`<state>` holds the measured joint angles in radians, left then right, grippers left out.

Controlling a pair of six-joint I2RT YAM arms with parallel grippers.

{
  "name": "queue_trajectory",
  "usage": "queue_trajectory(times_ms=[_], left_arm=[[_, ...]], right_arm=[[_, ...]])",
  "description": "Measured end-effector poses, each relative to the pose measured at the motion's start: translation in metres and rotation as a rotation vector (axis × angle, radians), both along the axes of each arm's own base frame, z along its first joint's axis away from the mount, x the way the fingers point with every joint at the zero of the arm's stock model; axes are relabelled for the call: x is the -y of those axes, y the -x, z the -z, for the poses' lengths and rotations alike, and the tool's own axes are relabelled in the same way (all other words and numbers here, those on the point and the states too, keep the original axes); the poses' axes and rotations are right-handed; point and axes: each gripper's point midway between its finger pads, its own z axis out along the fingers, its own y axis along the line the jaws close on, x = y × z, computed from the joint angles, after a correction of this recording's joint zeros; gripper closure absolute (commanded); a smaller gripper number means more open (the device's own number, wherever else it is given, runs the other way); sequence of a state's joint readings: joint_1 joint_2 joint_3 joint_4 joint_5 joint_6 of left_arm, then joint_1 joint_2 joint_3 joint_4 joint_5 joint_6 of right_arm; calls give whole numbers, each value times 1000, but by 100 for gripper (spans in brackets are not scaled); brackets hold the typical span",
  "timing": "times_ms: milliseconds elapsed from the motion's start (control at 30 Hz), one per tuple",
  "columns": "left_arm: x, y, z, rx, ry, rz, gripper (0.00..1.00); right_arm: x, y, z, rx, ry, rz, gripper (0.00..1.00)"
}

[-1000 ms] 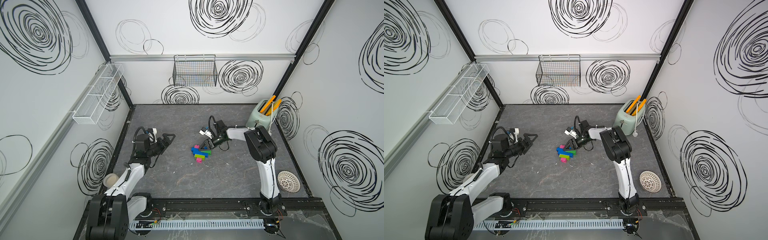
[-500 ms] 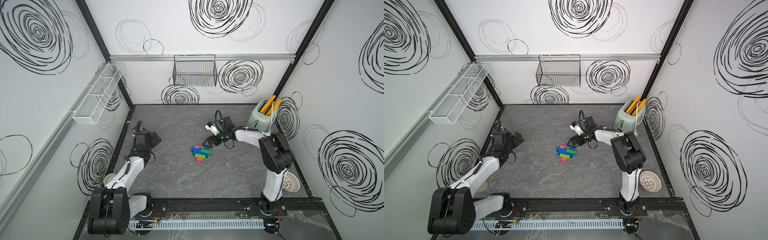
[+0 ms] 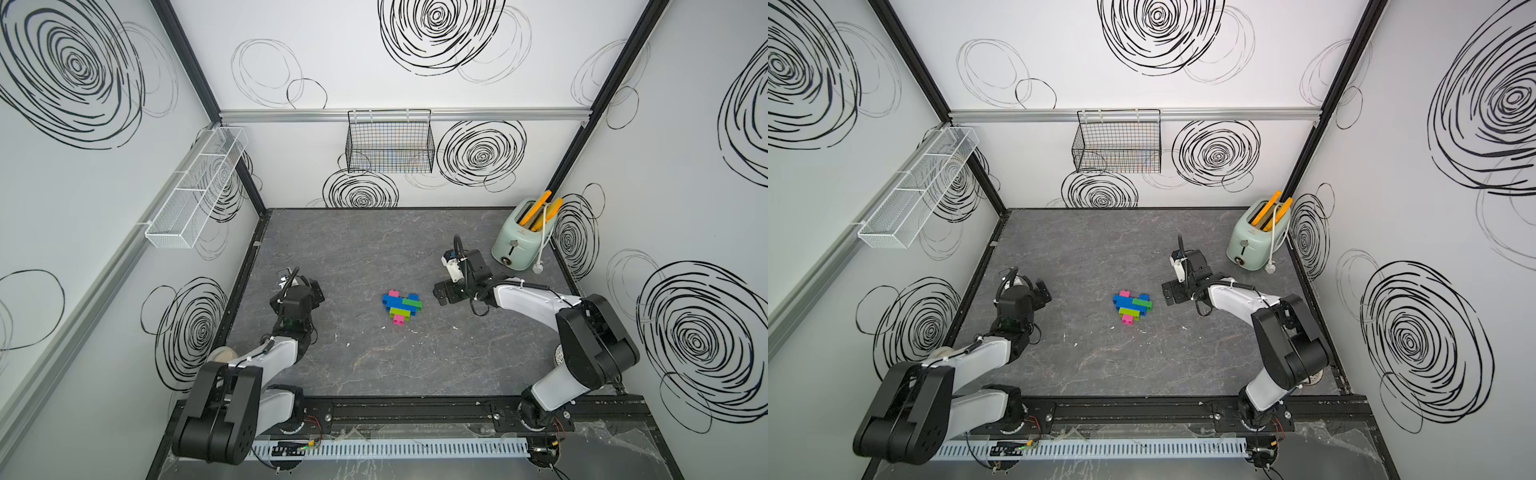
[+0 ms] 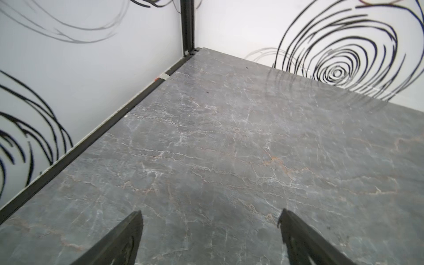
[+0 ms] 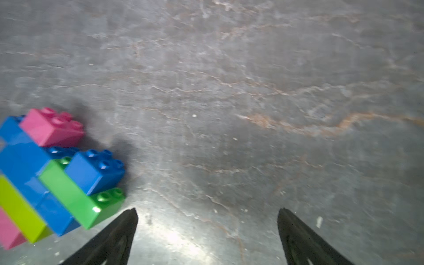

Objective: Assemble a heart with lego
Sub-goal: Reset both arms

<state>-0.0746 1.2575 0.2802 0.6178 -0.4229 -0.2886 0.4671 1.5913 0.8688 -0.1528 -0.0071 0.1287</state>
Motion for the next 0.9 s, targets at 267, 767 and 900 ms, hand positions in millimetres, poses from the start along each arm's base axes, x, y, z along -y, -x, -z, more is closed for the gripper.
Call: queue_trajectory(times_ms=[267,767,900], left_arm=[[10,-32,-16,67,8,105,3],[30,-7,-37,215,-69,237,3],[34,-13,-42,230,-73,281,3]], right_arm=[[66,-31,-1,156,194,198,1],[144,-72,-6,395,89,279,1],[143,-77,-16,454,62,270,1]])
